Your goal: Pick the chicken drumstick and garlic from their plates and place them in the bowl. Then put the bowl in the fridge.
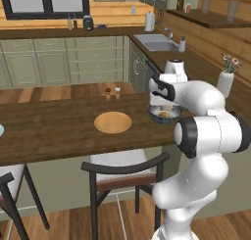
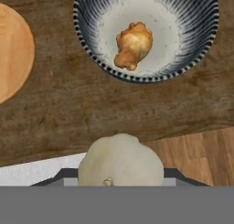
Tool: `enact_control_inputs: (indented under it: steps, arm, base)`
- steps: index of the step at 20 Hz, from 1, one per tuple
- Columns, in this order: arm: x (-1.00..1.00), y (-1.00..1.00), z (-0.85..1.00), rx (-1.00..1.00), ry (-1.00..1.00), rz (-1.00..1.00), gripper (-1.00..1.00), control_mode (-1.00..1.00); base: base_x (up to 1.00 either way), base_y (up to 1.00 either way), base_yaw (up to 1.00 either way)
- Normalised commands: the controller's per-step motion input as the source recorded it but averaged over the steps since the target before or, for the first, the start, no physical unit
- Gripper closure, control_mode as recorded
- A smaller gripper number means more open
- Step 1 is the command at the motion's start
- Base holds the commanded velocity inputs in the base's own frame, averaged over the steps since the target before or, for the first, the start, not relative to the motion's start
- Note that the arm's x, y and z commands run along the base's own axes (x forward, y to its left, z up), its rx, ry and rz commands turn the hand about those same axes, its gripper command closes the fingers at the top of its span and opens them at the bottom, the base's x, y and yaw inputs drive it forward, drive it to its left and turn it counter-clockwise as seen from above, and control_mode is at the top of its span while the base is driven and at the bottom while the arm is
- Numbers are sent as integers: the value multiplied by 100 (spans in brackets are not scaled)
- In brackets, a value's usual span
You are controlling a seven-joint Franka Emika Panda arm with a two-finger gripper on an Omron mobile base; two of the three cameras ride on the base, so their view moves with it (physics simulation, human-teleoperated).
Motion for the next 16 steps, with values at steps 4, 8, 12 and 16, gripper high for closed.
enact_control_inputs:
  steps: [4, 8, 12, 16]
  arm:
    - [97, -68, -3, 12, 1, 0, 100, -100]
    - [97, -49, -24, 7, 6, 0, 100, -100]
    - [45, -4, -67, 0, 0, 0, 100, -100]
    - [23, 0, -50, 0, 0, 0, 100, -100]
  base:
    - [0, 0, 0]
    - [0, 0, 0]
    - [0, 0, 0]
    - [0, 0, 0]
